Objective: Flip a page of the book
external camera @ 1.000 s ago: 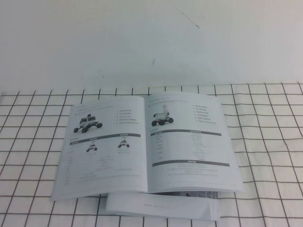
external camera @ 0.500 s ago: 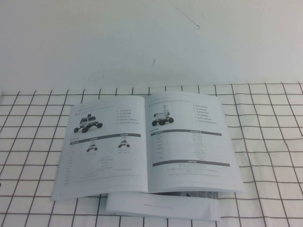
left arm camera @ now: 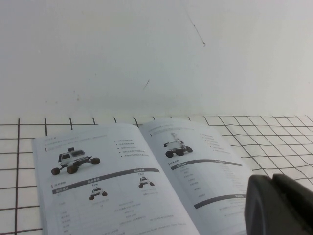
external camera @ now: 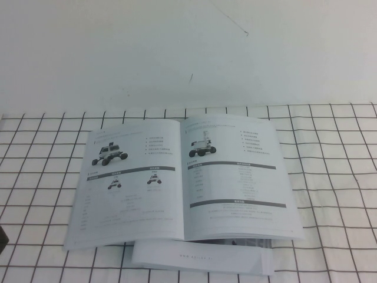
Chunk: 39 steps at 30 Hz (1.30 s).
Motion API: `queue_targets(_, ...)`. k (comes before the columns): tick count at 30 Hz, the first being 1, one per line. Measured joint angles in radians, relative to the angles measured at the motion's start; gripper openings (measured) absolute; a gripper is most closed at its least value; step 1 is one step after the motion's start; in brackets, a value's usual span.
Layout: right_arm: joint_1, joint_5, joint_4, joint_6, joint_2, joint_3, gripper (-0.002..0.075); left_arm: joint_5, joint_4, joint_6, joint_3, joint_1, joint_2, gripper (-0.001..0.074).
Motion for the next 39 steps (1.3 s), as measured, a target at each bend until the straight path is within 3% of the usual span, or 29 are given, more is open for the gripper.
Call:
queue_targets(4,0.0,0.012,0.001,0.0,0.0,0.002,0.0001,0.002,0.028,0.0,0.0,0.0,0.0,-0.0003)
queue_targets(10,0.0,0.014,0.001,0.0,0.0,0.004,0.0001,-0.109,0.233,-0.016,0.067,0.004,0.0,-0.0003)
queue_targets(16,0.0,0.014,0.001,0.0,0.0,0.004,0.0001,-0.253,0.273,-0.035,0.202,0.088,-0.039,-0.0003)
queue_targets(26,0.0,0.014,0.001,0.0,0.0,0.004,0.0001,-0.27,0.335,-0.039,0.401,0.244,-0.199,-0.0003)
queue_targets(39,0.0,0.015,0.005,0.0,0.0,0.004,0.0001,-0.199,0.344,-0.039,0.495,0.271,-0.217,-0.0003)
